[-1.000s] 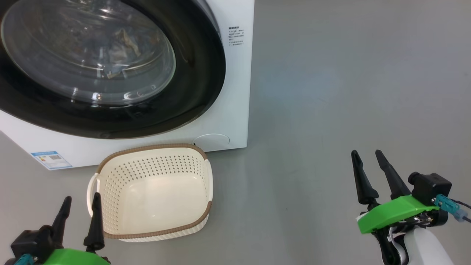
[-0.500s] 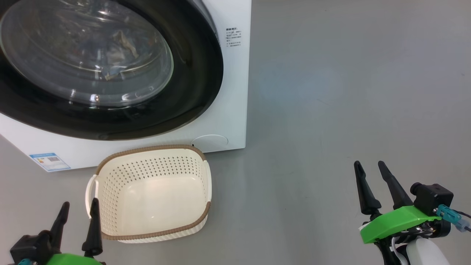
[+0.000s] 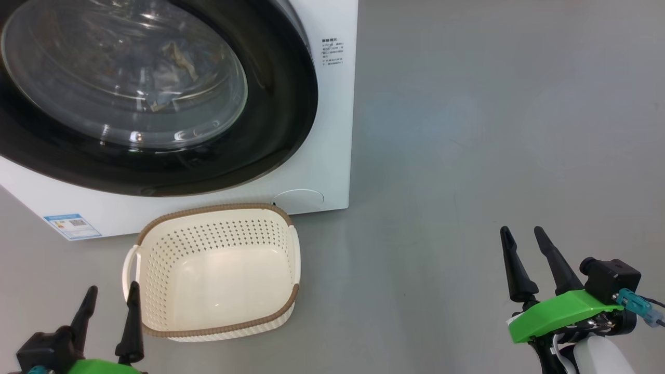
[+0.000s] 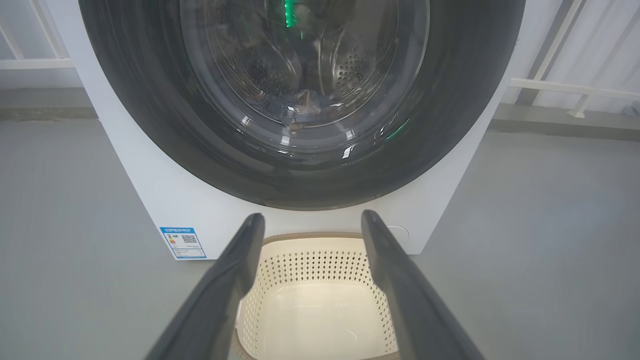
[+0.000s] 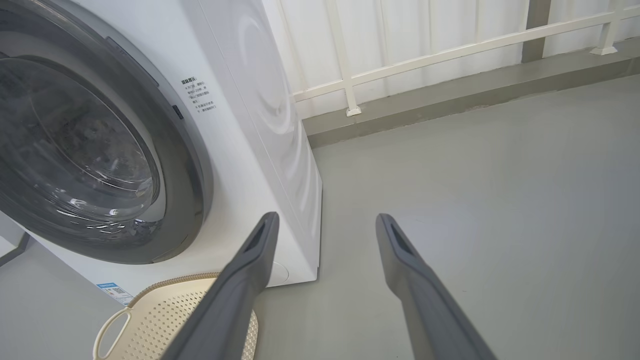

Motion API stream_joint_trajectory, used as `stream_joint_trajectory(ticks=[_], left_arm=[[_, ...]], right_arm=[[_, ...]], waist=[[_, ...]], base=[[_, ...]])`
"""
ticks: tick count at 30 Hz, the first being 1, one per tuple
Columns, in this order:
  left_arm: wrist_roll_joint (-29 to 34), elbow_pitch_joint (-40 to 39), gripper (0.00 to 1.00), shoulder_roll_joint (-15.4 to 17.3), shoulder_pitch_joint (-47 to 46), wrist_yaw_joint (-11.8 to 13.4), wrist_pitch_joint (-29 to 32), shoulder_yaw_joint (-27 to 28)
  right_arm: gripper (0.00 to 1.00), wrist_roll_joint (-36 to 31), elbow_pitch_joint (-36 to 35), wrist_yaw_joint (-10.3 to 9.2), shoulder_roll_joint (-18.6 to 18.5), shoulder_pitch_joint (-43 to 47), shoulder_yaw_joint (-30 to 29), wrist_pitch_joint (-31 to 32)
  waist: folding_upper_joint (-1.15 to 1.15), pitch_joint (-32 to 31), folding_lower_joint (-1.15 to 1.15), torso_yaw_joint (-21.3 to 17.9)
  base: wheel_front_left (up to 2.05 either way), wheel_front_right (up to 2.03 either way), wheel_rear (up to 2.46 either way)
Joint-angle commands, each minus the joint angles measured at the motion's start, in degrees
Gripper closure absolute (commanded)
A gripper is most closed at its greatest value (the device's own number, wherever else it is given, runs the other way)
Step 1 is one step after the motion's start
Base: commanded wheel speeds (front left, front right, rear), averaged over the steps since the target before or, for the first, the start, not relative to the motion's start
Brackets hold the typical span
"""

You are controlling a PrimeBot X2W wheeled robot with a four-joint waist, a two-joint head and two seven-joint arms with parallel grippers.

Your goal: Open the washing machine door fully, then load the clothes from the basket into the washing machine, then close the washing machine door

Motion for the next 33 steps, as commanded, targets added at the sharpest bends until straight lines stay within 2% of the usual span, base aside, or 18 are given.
stream_joint_trajectory(ticks=[1, 29, 30, 33], left_arm=[[0.6, -0.8, 0.00, 1.2, -1.0, -0.1, -0.4, 2.4], [1.2, -0.5, 0.00, 0.7, -0.8, -0.1, -0.4, 3.2], [0.5, 0.7, 1.00, -0.5, 0.1, 0.0, 0.0, 1.1], [0.4, 2.5, 1.00, -1.7, 0.3, 0.0, 0.1, 0.8]], right_arm=[[0.00, -0.5, -1.5, -0.08, -0.1, -0.1, 0.9, -0.3], [0.00, -0.8, -2.0, -0.08, -0.4, 0.4, -0.2, -0.3], [1.00, -0.2, -0.5, 0.00, 0.0, 0.4, -1.4, 0.0], [1.00, -0.1, 1.6, 0.00, 0.5, 0.8, -1.4, 0.0]], waist=[[0.00, 0.0, 0.00, 0.0], [0.00, -0.5, 0.00, 0.5], [0.00, -0.5, 0.00, 0.5], [0.00, -0.5, 0.00, 0.5]], base=[[0.00, 0.00, 0.00], [0.00, 0.00, 0.00], [0.00, 0.00, 0.00], [0.00, 0.00, 0.00]])
